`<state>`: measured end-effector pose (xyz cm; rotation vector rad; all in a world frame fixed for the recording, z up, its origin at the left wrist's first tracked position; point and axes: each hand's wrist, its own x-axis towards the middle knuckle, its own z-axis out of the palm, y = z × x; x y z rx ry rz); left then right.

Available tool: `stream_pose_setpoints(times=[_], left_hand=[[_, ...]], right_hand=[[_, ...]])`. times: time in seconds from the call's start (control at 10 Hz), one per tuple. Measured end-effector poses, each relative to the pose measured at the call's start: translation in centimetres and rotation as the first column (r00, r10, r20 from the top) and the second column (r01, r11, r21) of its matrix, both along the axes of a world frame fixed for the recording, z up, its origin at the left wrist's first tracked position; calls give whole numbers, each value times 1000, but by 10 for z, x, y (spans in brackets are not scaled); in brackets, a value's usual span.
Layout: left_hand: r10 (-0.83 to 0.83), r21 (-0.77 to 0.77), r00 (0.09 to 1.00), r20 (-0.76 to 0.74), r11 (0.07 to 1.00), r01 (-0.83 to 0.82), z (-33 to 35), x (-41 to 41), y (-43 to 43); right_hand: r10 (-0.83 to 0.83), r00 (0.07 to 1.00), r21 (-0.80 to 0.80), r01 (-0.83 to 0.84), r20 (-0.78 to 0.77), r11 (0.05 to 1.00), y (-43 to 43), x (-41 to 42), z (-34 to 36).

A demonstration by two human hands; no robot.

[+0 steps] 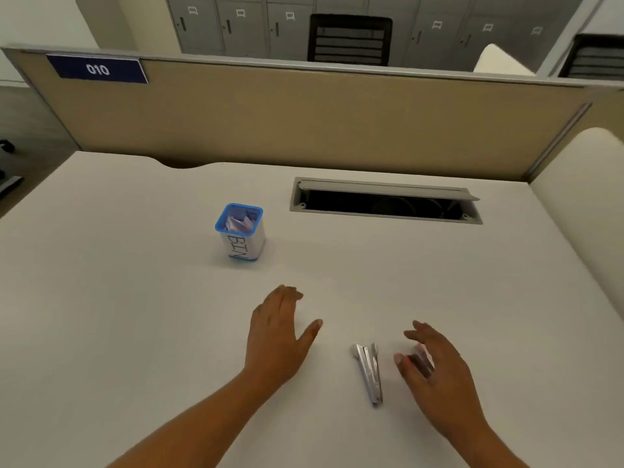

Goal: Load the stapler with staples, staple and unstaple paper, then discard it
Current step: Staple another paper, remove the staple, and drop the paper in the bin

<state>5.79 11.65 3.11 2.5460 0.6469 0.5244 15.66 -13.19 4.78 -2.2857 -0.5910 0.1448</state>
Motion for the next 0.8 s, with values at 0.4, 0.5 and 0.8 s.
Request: stream_pose_setpoints(times=[0.4, 0.5, 0.8], left_hand=[[-99, 120, 922, -374, 981, 155, -51, -23, -97], [-96, 120, 915, -393, 981, 155, -53, -23, -98], [-89, 102, 915, -394, 985, 139, -55, -27, -101]], right_hand=[[68, 987, -494, 14, 147, 869, -62, -13, -61], [27, 988, -474, 47, 149, 880, -58, -15, -64], [-36, 999, -319, 44, 29, 947, -66, -18, -61]])
